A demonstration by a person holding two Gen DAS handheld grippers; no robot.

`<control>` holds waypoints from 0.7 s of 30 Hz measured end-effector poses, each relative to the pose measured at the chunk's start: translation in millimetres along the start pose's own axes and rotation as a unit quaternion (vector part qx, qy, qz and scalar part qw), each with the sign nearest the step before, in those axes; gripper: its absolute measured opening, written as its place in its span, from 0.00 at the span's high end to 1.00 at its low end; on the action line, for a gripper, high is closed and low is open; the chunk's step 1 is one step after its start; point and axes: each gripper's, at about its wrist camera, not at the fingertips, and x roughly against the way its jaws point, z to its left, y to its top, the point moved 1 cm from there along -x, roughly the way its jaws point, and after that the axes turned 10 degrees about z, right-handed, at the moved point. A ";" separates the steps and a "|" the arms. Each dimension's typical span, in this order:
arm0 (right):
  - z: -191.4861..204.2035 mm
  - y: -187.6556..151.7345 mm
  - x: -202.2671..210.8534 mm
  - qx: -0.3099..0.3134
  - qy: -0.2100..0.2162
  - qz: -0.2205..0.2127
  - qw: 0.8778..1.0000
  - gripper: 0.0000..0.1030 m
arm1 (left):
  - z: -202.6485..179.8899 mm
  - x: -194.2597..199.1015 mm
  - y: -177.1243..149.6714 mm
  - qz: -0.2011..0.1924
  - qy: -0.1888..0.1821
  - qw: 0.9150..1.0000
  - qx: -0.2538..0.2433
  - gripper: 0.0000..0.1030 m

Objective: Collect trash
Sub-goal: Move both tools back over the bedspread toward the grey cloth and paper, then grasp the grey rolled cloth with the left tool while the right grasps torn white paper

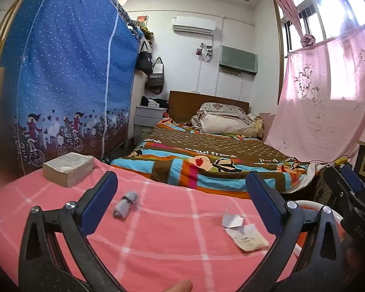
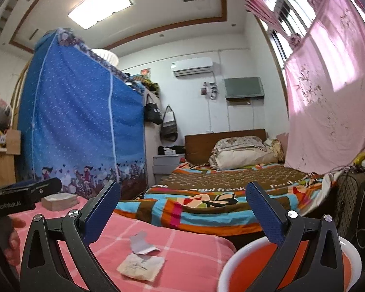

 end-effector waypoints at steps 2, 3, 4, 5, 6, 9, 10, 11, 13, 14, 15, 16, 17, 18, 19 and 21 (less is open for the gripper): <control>6.2 -0.4 -2.7 0.008 0.004 -0.002 1.000 0.00 | 6.3 1.1 -0.5 -0.002 0.006 1.000 0.000 0.00; 9.3 -0.5 -4.0 0.010 0.006 -0.002 1.000 0.00 | 8.5 1.8 -0.6 -0.004 0.007 1.000 0.001 0.00; 12.5 -0.7 -5.8 0.012 0.008 -0.001 1.000 0.00 | 10.8 3.0 -0.5 -0.006 0.009 1.000 0.001 0.00; 15.7 -0.9 -8.8 0.013 0.011 0.001 1.000 0.00 | 14.2 4.0 0.1 -0.009 0.012 1.000 0.000 0.00; 18.8 -1.2 -11.8 0.014 0.013 0.002 1.000 0.00 | 16.5 4.1 1.2 -0.011 0.014 1.000 -0.001 0.00; 28.4 -2.3 -19.3 0.021 0.020 0.006 1.000 0.00 | 23.6 6.8 3.1 -0.022 0.024 0.999 -0.013 0.00; 32.5 -3.0 -22.8 0.026 0.022 0.007 0.999 0.00 | 26.0 7.1 4.0 -0.025 0.027 0.999 -0.017 0.00; 34.9 -3.5 -25.3 0.030 0.025 0.007 0.999 0.00 | 29.3 6.6 4.9 -0.027 0.031 0.999 -0.022 0.00; 40.9 -4.2 -31.4 0.038 0.031 0.009 0.999 0.00 | 36.0 4.0 6.7 -0.027 0.038 0.999 -0.026 0.00; 43.0 -4.5 -33.5 0.041 0.032 0.010 0.999 0.00 | 38.8 2.5 7.9 -0.026 0.039 0.999 -0.027 0.00; 45.7 -5.0 -37.7 0.044 0.035 0.012 0.998 0.00 | 42.4 0.4 9.5 -0.025 0.041 0.998 -0.026 0.00; 46.9 -6.0 -39.9 0.045 0.037 0.015 0.998 0.00 | 45.6 -2.2 10.5 -0.023 0.043 0.998 -0.025 0.00; 48.2 -6.6 -44.7 0.047 0.038 0.021 0.998 0.00 | 47.6 -4.2 11.1 -0.021 0.044 0.999 -0.024 0.00; 49.2 -7.5 -48.8 0.049 0.039 0.029 0.998 0.00 | 50.0 -6.8 11.3 -0.018 0.045 0.999 -0.023 0.00; 50.1 -8.0 -54.7 0.051 0.040 0.041 0.997 0.00 | 53.8 -11.9 12.4 -0.010 0.046 0.999 -0.020 0.00; 50.8 -9.8 -64.2 0.052 0.043 0.065 0.996 0.00 | 58.3 -19.8 12.6 0.006 0.044 0.999 -0.015 0.00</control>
